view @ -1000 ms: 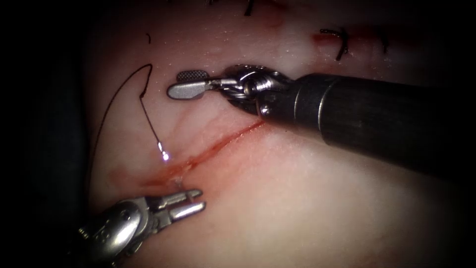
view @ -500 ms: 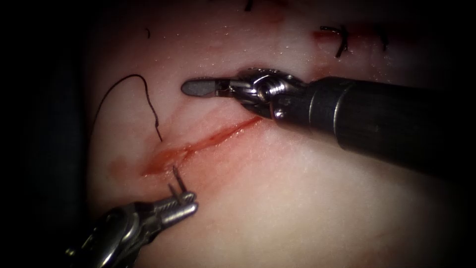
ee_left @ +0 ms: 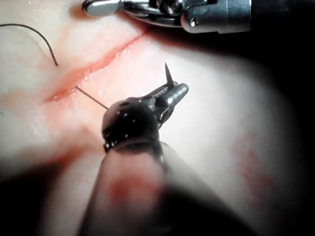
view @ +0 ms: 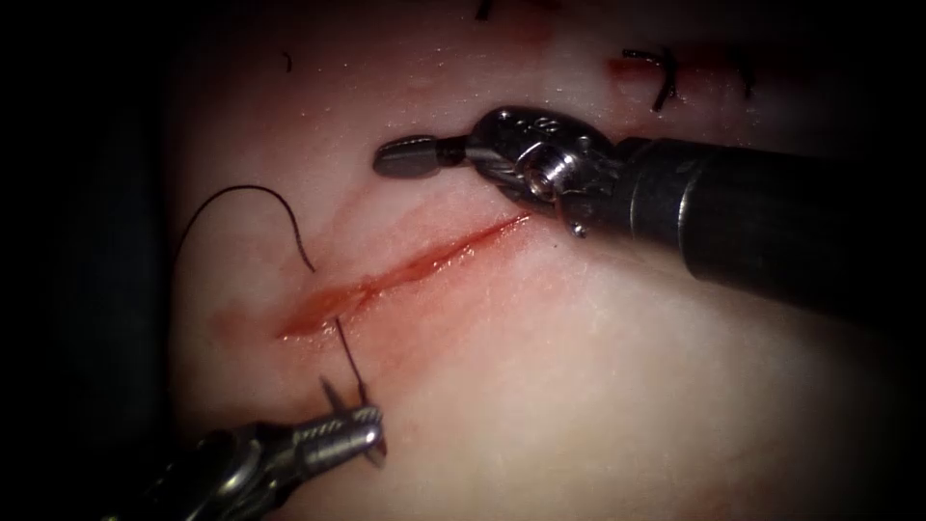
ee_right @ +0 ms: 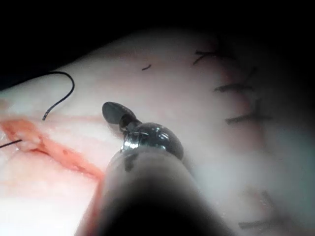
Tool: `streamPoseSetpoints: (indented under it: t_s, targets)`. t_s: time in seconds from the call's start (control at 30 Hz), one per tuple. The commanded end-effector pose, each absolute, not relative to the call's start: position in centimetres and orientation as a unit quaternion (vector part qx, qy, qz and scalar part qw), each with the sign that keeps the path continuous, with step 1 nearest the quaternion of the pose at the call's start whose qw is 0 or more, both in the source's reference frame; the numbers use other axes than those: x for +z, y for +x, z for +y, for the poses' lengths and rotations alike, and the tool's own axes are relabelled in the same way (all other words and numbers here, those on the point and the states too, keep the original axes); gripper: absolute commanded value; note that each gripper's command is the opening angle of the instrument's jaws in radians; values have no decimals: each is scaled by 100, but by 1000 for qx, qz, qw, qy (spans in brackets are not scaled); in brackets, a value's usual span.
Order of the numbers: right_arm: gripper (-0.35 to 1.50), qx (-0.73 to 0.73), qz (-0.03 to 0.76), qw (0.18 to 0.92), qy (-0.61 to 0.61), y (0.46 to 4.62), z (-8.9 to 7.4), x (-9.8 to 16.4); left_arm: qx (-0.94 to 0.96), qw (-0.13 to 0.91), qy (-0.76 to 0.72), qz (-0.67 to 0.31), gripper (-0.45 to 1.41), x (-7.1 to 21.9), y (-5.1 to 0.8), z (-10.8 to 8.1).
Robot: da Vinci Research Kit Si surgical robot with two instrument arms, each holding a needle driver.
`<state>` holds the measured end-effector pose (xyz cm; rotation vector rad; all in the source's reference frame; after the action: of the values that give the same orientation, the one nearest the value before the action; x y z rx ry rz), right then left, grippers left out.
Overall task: Wound Closure
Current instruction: Grab the needle with the left hand and pull it through, then hand the needle back to the right grasper.
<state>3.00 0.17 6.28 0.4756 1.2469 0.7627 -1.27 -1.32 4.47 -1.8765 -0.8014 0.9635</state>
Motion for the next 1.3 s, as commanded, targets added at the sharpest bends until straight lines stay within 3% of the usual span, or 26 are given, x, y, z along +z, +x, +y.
streamPoseSetpoints:
  t_s: [0.03, 0.17, 0.2, 0.23, 0.3, 0.33, 0.47, 0.63, 0.7, 0.83, 0.93, 0.97, 1.03, 1.07, 1.17, 1.23, 1.3]
  targets:
    - [-35, 342, 565, 719, 218, 307, 20, 629, 405, 404, -762, -303, -35, 441, -131, -124]
    - [-35, 324, 567, 712, 258, 307, 25, 629, 444, 348, -786, -252, -35, 418, -127, -107]
    - [-28, 313, 568, 712, 268, 306, 27, 631, 467, 321, -794, -219, -35, 406, -125, -96]
    - [-1, 308, 569, 712, 272, 306, 28, 631, 477, 310, -796, -206, -35, 401, -123, -91]
    - [10, 300, 570, 712, 279, 305, 28, 632, 497, 287, -799, -179, -35, 392, -120, -79]
    - [31, 295, 570, 712, 283, 305, 27, 632, 515, 271, -797, -158, -35, 385, -117, -71]
    - [53, 288, 571, 712, 289, 305, 27, 631, 552, 233, -791, -122, -35, 374, -109, -52]
    - [34, 283, 567, 716, 294, 302, 27, 632, 605, 195, -769, -63, -35, 358, -96, -24]
    - [-23, 288, 565, 716, 291, 299, 24, 631, 617, 188, -763, -41, -35, 354, -92, -14]
    - [-31, 330, 550, 700, 315, 294, 22, 628, 655, 164, -737, -2, -35, 356, -91, -4]
    - [0, 367, 532, 680, 347, 291, 23, 623, 693, 146, -706, 26, -35, 367, -96, -8]
    - [29, 384, 524, 669, 361, 290, 23, 620, 713, 139, -686, 38, -35, 376, -100, -12]
    - [42, 412, 510, 650, 384, 290, 23, 615, 741, 120, -658, 61, -35, 389, -107, -20]
    - [58, 450, 487, 623, 415, 291, 24, 613, 753, 111, -645, 70, -35, 396, -110, -23]
    - [64, 481, 468, 596, 442, 293, 22, 605, 789, 71, -600, 108, -35, 417, -118, -34]
    - [108, 481, 470, 591, 446, 296, 18, 601, 806, 53, -576, 127, -35, 432, -122, -40]
    - [121, 495, 458, 577, 461, 298, 16, 598, 818, 37, -555, 147, -35, 446, -125, -44]
